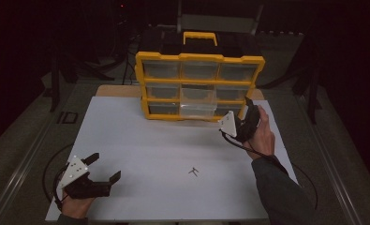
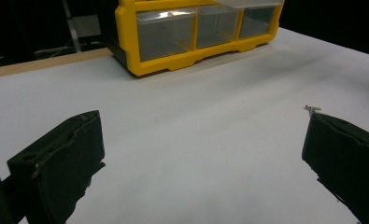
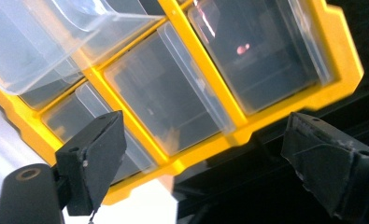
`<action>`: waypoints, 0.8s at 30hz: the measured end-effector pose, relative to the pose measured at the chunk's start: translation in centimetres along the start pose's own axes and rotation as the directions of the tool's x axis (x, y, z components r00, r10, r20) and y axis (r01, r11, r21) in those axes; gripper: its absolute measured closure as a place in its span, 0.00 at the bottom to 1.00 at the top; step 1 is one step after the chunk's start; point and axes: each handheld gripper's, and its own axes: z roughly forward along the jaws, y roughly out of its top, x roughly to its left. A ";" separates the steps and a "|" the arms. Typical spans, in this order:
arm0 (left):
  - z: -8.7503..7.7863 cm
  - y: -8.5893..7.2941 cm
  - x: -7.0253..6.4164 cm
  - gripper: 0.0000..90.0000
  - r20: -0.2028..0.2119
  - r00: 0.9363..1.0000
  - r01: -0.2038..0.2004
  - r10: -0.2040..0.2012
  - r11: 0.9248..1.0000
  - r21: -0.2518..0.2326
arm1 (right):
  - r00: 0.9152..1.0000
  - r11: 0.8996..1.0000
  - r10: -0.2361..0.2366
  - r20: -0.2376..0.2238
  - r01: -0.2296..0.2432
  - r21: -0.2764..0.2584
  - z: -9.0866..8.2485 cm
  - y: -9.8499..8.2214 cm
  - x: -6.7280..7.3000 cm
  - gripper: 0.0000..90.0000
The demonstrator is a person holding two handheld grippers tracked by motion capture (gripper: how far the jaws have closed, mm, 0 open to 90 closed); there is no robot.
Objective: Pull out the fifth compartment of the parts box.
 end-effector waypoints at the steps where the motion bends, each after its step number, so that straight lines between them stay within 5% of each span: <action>1: 0.0 0.0 0.0 0.00 0.000 1.000 0.001 -0.001 1.000 0.000 | 1.000 1.000 0.012 -0.004 -0.012 0.002 0.0 -0.1 -0.1 0.14; 5: 0.0 0.0 0.0 0.00 0.000 1.000 0.001 -0.001 1.000 0.000 | 0.996 0.997 0.081 -0.034 -0.081 0.011 0.0 -0.6 -0.2 0.13; 10: 0.0 0.0 0.0 0.00 -0.001 1.000 0.000 0.000 1.000 0.002 | 0.981 0.984 0.179 -0.073 -0.178 0.021 0.0 -1.0 -0.4 0.11; 11: 0.0 0.0 0.0 0.00 -0.001 1.000 0.000 0.000 1.000 0.001 | 0.963 0.968 0.250 -0.104 -0.249 0.027 0.0 -1.3 -0.6 0.10; 14: 0.0 -0.1 0.0 0.00 0.000 1.000 0.001 -0.001 1.000 0.001 | 0.930 0.941 0.338 -0.146 -0.336 0.040 0.0 -1.6 -1.0 0.10; 15: 0.0 -0.1 0.0 0.00 0.000 1.000 0.001 -0.001 1.000 0.001 | 0.930 0.941 0.338 -0.146 -0.336 0.040 0.0 -1.6 -1.0 0.10; 17: 0.0 -0.1 0.0 0.00 0.000 1.000 0.002 -0.002 1.000 0.000 | 0.899 0.916 0.400 -0.176 -0.398 0.049 0.0 -1.8 -1.3 0.10; 20: 0.0 -0.1 0.0 0.00 0.001 1.000 0.001 -0.001 1.000 0.001 | 0.869 0.892 0.451 -0.206 -0.449 0.059 -0.2 -2.0 -1.6 0.10; 24: 0.1 -0.1 0.0 0.00 0.002 1.000 0.002 -0.002 1.000 0.002 | 0.816 0.853 0.517 -0.259 -0.517 0.074 -0.3 -2.2 -2.0 0.09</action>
